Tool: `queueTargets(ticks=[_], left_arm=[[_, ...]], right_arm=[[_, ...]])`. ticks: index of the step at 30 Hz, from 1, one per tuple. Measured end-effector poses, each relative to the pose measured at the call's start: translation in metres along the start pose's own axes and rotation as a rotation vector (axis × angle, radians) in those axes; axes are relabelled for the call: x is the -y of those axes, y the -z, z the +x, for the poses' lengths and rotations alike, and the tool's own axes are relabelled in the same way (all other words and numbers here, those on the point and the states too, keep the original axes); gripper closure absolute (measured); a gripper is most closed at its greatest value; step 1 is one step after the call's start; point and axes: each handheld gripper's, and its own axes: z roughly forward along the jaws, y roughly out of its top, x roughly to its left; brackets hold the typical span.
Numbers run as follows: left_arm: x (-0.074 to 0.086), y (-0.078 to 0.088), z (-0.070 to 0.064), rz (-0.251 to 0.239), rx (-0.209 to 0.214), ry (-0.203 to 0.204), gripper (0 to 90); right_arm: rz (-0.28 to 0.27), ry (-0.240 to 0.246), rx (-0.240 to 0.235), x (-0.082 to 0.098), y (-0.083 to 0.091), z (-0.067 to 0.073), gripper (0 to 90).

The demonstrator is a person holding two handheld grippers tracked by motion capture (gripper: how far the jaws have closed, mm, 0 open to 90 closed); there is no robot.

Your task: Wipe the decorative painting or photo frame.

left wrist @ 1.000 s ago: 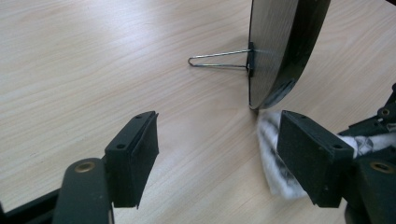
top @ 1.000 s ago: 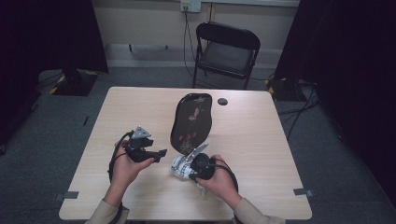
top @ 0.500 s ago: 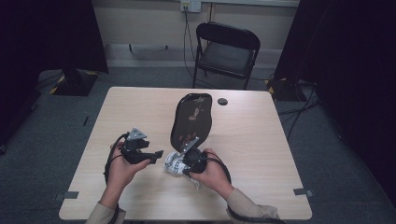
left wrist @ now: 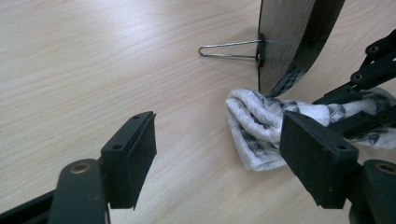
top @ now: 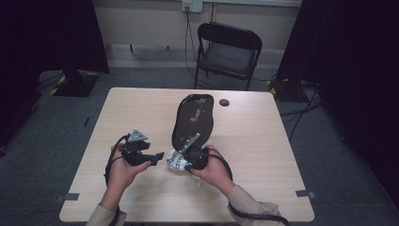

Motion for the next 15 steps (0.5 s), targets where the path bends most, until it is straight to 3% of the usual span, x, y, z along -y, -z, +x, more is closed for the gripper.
queueTargets(ticks=[15], left_arm=[[0.001, -0.001, 0.002, 0.023, -0.010, -0.008, 26.1]], right_arm=[[-0.022, 0.023, 0.014, -0.008, 0.023, 0.004, 75.0]])
